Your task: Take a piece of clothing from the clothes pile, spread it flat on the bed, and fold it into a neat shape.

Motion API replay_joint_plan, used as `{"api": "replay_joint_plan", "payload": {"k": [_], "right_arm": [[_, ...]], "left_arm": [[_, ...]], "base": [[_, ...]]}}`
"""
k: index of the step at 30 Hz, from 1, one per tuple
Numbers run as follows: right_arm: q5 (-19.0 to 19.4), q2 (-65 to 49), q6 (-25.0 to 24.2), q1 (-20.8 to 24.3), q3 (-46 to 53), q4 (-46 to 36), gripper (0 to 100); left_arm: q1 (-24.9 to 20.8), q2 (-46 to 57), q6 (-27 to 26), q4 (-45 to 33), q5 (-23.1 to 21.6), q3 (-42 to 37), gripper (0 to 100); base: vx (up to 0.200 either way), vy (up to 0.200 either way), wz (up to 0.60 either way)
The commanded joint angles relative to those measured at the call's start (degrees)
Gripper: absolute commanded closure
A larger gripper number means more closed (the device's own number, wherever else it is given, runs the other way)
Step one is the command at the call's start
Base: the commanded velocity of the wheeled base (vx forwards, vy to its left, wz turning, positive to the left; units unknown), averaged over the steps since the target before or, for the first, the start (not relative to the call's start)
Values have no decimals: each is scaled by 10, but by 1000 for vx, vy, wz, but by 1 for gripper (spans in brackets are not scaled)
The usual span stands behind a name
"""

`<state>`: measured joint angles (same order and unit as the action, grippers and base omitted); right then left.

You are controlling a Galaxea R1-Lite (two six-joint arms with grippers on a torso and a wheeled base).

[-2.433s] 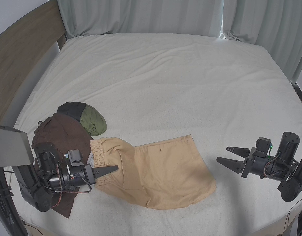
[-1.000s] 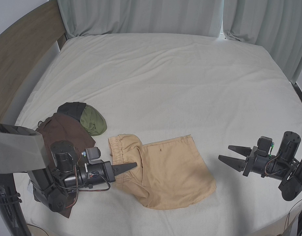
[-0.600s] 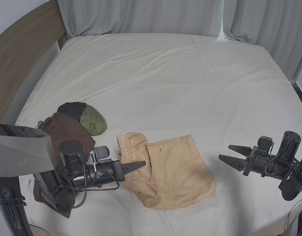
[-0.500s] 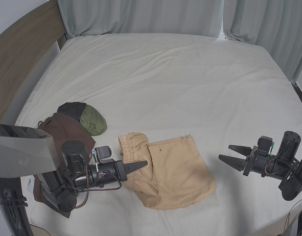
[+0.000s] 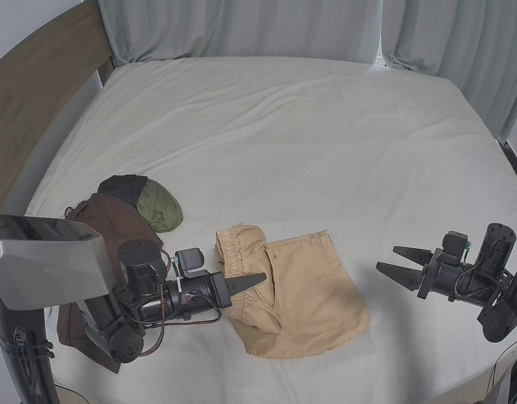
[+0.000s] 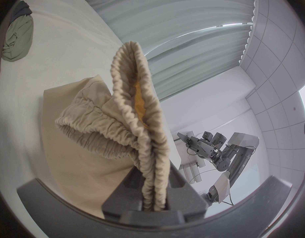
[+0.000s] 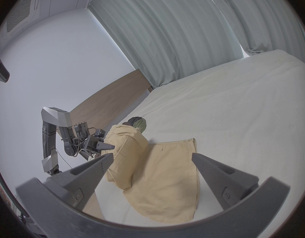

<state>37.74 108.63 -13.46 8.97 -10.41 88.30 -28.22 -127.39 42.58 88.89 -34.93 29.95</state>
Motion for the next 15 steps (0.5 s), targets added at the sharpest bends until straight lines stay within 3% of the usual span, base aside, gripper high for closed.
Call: {"api": "replay_joint_plan", "payload": {"k": [1, 5, 15], "right_arm": [[1, 1, 0, 0, 0, 0, 0], [1, 0, -1, -1, 0, 0, 0], [1, -1, -1, -8, -6, 0, 0]], "left_arm": [[-10, -8, 7, 0, 1, 18, 100], [-25, -17, 21, -2, 25, 37, 100], [-45, -46, 24, -2, 28, 66, 100]], "base": [[0, 0, 0], [0, 0, 0], [0, 0, 0]]}}
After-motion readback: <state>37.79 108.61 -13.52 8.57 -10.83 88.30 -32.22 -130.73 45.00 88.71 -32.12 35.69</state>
